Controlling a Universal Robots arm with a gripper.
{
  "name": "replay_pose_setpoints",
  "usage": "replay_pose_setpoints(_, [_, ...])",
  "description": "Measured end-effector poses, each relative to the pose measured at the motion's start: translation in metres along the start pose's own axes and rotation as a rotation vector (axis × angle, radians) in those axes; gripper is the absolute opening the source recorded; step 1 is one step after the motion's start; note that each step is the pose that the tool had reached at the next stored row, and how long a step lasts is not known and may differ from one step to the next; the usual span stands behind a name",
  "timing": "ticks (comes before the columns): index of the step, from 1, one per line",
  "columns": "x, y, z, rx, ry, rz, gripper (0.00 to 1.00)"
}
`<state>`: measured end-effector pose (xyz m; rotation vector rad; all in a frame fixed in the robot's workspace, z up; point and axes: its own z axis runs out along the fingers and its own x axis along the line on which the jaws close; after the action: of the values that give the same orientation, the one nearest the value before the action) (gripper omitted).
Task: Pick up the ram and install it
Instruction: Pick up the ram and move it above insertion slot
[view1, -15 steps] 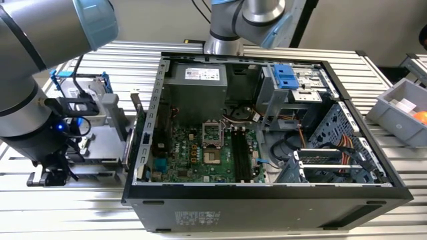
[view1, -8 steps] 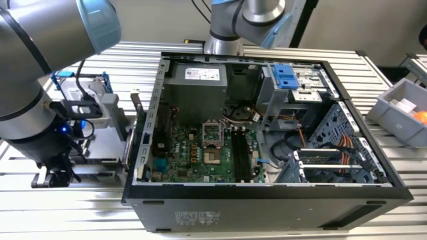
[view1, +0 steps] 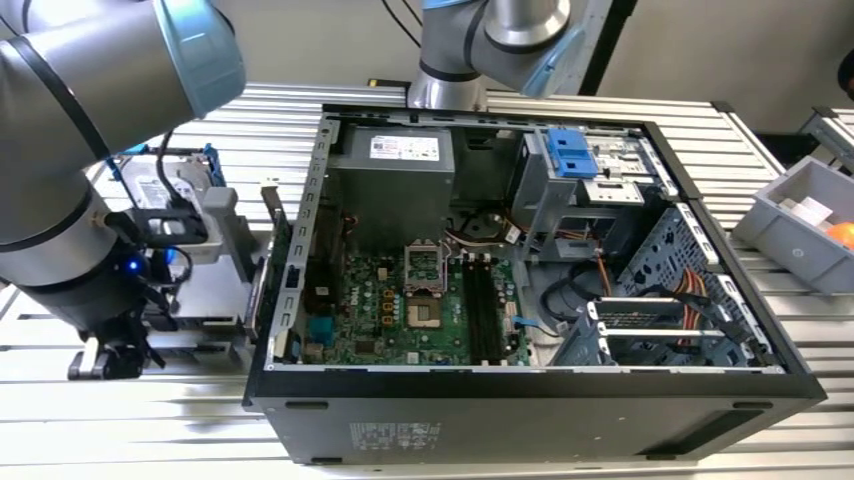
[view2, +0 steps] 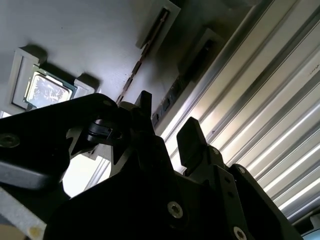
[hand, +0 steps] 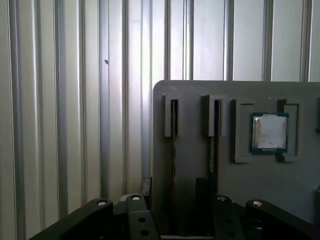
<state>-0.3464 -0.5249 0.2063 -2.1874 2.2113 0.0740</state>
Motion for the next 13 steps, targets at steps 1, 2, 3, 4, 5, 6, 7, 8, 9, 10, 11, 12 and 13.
replay_pose_setpoints(1, [-0.0001,0.0000,0.0009,0.0000,0.0000,0.002,1.00])
replay_pose_setpoints(2, [-0.0002,0.0000,0.0018,0.0001,0.0000,0.002,1.00])
replay_pose_setpoints(3, [-0.0003,0.0000,0.0027,0.0001,0.0000,0.002,1.00])
replay_pose_setpoints(4, [-0.0005,0.0000,0.0037,0.0001,0.0000,0.002,1.00])
replay_pose_setpoints(5, [-0.0009,0.0001,0.0049,0.0002,0.0000,0.002,1.00])
replay_pose_setpoints(6, [-0.0014,0.0001,0.0058,0.0002,0.0001,0.002,1.00])
replay_pose_setpoints(7, [-0.0020,0.0000,0.0068,0.0003,0.0001,0.002,1.00])
replay_pose_setpoints(8, [-0.0025,0.0000,0.0079,0.0005,0.0000,0.002,1.00])
replay_pose_setpoints(9, [-0.0028,-0.0001,0.0089,0.0007,-0.0001,0.002,1.00])
replay_pose_setpoints(10, [-0.0028,-0.0001,0.0100,0.0007,-0.0001,0.002,1.00])
replay_pose_setpoints(11, [-0.0028,-0.0001,0.0109,0.0006,-0.0001,0.002,1.00])
replay_pose_setpoints(12, [-0.0027,-0.0001,0.0118,0.0005,0.0001,0.002,1.00])
replay_pose_setpoints(13, [-0.0027,-0.0001,0.0129,0.0005,0.0000,0.002,1.00])
